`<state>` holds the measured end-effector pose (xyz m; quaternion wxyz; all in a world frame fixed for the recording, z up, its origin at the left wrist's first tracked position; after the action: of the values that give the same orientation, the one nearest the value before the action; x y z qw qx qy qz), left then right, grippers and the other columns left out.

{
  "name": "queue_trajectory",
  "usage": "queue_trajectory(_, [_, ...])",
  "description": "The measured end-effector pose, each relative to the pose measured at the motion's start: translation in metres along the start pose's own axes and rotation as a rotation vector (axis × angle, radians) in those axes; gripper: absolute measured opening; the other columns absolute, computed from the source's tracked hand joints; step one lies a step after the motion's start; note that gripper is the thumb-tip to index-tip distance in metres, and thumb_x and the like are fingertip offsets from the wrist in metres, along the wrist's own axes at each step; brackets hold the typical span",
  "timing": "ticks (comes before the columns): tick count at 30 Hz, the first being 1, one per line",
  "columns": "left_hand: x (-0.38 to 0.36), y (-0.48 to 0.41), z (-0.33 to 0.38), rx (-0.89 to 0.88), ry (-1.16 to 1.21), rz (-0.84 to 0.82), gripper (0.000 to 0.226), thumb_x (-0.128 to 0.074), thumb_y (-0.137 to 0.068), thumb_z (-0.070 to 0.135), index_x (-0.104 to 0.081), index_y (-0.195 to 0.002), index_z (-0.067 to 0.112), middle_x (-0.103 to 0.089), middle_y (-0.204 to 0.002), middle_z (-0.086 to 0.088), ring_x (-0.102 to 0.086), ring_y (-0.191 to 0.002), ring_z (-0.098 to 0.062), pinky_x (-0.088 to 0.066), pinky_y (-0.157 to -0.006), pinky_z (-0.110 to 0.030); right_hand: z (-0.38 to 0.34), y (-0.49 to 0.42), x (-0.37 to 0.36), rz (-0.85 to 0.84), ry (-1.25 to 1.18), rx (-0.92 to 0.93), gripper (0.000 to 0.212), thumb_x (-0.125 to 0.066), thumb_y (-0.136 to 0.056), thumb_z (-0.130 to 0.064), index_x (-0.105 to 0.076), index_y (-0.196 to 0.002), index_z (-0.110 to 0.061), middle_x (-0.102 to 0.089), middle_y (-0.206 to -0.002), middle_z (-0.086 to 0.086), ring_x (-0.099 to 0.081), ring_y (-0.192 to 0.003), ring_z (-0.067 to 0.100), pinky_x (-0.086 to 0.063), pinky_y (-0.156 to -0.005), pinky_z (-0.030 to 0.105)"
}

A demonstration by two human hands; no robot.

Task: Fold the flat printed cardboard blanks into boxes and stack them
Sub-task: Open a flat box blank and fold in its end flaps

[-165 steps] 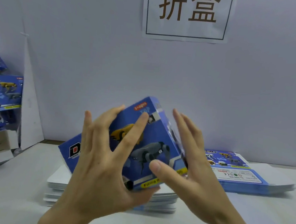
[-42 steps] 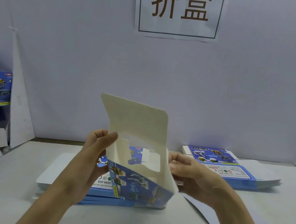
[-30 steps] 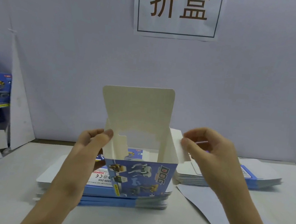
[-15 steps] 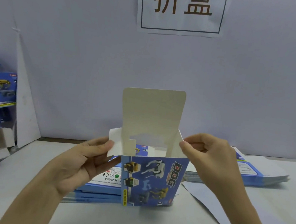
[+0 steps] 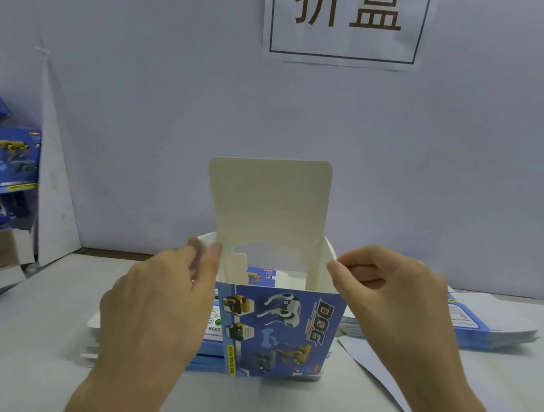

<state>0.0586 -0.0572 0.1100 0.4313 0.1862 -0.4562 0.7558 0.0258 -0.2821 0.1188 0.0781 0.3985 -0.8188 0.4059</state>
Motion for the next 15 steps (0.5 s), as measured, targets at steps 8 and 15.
queue_trajectory(8, [-0.007, 0.003, 0.001, -0.017, 0.035, -0.172, 0.035, -0.034, -0.097, 0.043, -0.059, -0.088, 0.019, -0.058, -0.074, 0.004, -0.048, -0.071, -0.021, -0.038, -0.064, -0.034, -0.007, 0.003, -0.003, -0.017, 0.168, 0.023, 0.012, -0.063, -0.088, -0.033, -0.071, -0.094, -0.025, -0.075, -0.084, -0.006, -0.069, -0.082, 0.016, -0.047, -0.076, 0.028])
queue_trajectory(15, [-0.017, 0.004, 0.003, -0.052, 0.317, -0.245, 0.039, -0.036, -0.1, 0.029, -0.052, -0.07, 0.01, -0.055, -0.062, -0.005, -0.046, -0.061, -0.023, -0.04, -0.058, -0.039, -0.004, 0.003, 0.002, 0.051, 0.178, -0.028, 0.022, -0.063, -0.087, -0.033, -0.069, -0.106, -0.022, -0.074, -0.087, -0.01, -0.065, -0.08, 0.014, -0.041, -0.073, 0.024])
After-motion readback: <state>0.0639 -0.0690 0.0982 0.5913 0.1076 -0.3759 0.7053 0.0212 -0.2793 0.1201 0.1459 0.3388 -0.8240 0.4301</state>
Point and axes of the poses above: each hand's wrist, its own y-axis away from the middle knuckle, its own x-axis out of the back of the hand, z = x × y, the point moved 6 cm from there along -y, towards the middle knuckle
